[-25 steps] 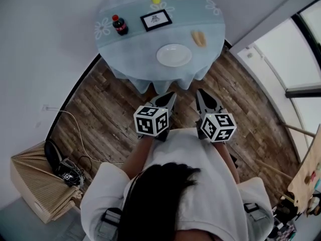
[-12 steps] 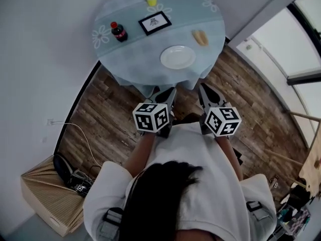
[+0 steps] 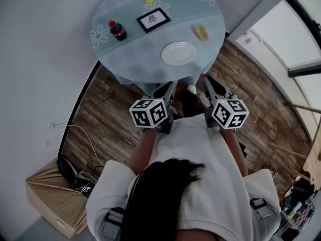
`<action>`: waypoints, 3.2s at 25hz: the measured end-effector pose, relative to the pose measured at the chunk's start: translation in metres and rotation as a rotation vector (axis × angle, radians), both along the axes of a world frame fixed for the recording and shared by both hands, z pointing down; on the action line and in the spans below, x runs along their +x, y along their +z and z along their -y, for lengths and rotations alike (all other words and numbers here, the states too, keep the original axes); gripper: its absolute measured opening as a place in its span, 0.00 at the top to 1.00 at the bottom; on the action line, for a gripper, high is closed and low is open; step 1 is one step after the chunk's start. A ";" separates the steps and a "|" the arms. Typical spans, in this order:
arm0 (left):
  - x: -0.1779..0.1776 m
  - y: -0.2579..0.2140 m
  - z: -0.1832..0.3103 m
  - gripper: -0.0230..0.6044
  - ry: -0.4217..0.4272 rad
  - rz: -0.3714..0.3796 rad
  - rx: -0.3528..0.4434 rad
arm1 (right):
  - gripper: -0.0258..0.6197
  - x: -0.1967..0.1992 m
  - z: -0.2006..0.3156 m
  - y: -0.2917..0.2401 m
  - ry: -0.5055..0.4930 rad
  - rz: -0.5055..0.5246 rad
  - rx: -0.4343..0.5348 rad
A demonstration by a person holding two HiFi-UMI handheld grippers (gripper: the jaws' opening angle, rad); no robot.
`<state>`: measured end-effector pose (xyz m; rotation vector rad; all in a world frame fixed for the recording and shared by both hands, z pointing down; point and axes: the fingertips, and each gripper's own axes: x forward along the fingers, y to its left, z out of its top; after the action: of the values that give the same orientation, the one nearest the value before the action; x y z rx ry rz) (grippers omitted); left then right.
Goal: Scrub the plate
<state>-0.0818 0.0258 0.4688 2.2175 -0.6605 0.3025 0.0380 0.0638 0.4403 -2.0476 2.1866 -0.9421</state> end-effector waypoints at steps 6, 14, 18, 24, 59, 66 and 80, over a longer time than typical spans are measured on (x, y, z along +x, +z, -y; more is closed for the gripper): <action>-0.004 0.001 0.018 0.95 -0.045 0.032 0.017 | 0.90 0.020 0.020 0.011 -0.008 -0.048 -0.047; -0.003 0.005 0.046 0.95 -0.102 0.095 0.015 | 0.90 0.050 0.059 0.016 -0.007 -0.073 -0.072; 0.003 0.010 0.059 0.95 -0.131 0.104 -0.008 | 0.74 0.055 0.077 0.025 -0.070 -0.061 -0.101; 0.010 0.014 0.078 0.95 -0.180 0.117 -0.027 | 0.74 0.075 0.105 0.030 -0.086 -0.131 -0.105; 0.014 0.042 0.130 0.95 -0.427 0.190 -0.162 | 0.74 0.116 0.203 0.150 -0.448 -0.473 -0.404; 0.013 0.046 0.129 0.95 -0.429 0.199 -0.185 | 0.74 0.123 0.200 0.166 -0.419 -0.479 -0.464; 0.004 0.051 0.132 0.95 -0.450 0.194 -0.217 | 0.85 0.136 0.205 0.173 -0.333 -0.456 -0.480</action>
<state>-0.0775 -0.1057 0.5203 1.7877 -1.1501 0.3403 0.1739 -0.1411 0.6129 -2.3246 2.8373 -1.2334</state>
